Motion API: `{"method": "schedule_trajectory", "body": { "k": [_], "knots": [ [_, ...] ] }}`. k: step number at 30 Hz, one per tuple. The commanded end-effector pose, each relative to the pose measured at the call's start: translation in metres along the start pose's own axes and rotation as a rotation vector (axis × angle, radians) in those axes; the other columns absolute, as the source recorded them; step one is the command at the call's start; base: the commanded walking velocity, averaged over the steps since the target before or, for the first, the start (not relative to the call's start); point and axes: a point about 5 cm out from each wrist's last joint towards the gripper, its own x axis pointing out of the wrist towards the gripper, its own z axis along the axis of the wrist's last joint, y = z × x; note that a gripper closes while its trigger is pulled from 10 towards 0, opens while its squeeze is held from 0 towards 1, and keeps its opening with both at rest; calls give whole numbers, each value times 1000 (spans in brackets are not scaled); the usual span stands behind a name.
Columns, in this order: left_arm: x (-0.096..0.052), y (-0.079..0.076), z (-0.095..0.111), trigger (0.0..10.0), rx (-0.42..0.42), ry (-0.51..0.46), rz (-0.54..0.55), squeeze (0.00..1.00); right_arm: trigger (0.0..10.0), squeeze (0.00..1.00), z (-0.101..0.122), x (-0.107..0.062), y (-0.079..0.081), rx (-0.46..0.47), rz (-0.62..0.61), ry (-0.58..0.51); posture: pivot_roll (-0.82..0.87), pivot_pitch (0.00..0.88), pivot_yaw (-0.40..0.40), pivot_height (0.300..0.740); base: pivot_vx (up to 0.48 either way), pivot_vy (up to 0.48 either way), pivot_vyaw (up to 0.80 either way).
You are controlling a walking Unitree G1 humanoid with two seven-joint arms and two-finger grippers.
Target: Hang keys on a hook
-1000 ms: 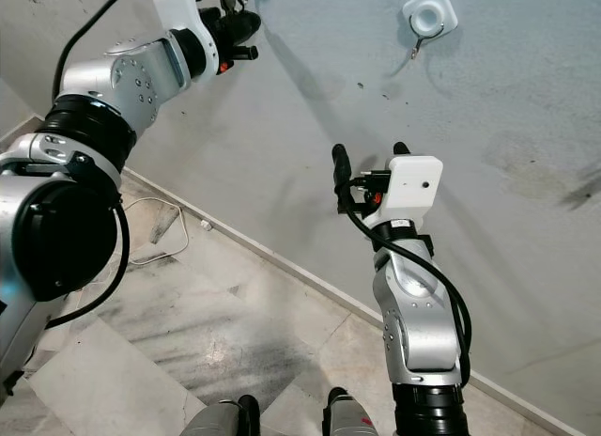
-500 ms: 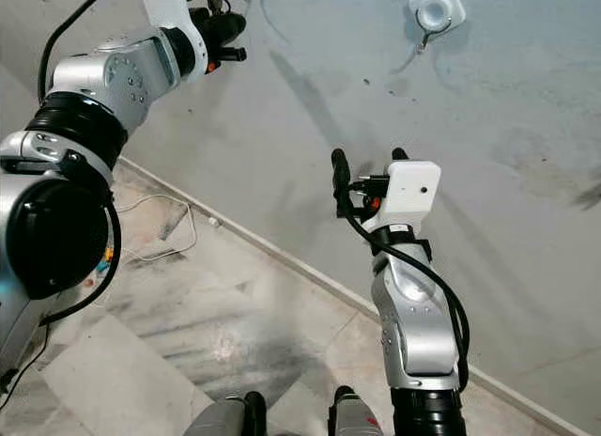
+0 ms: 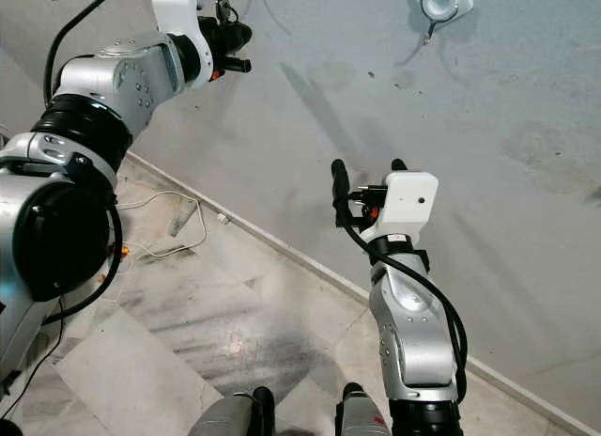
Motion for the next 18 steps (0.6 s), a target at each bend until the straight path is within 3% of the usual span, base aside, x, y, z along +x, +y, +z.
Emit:
{"method": "schedule_trajectory", "body": {
  "k": [1,4,6,10,13,18],
  "knots": [
    [-1,1,8,10000,15,-19,0,0,10000,0,2,-2,4,10,6,-13,-112,211,202,740,0,0,0],
    [-1,-1,11,10000,17,-31,-3,0,10000,0,3,-1,7,19,31,-11,-119,211,200,740,0,0,0],
    [0,-3,15,10000,21,-51,-4,0,10000,0,1,-11,27,73,223,16,-130,211,197,740,0,0,0],
    [0,-4,16,10000,22,-58,-4,0,10000,0,2,-15,33,98,278,20,-131,211,195,740,0,0,0],
    [-1,-4,22,10000,26,-75,-5,0,10000,0,10,-30,52,172,461,19,-138,210,193,740,0,0,0],
    [-3,0,24,10000,27,-87,13,0,10000,0,14,-30,51,159,464,8,-147,208,192,740,0,0,0]
  ]
}}
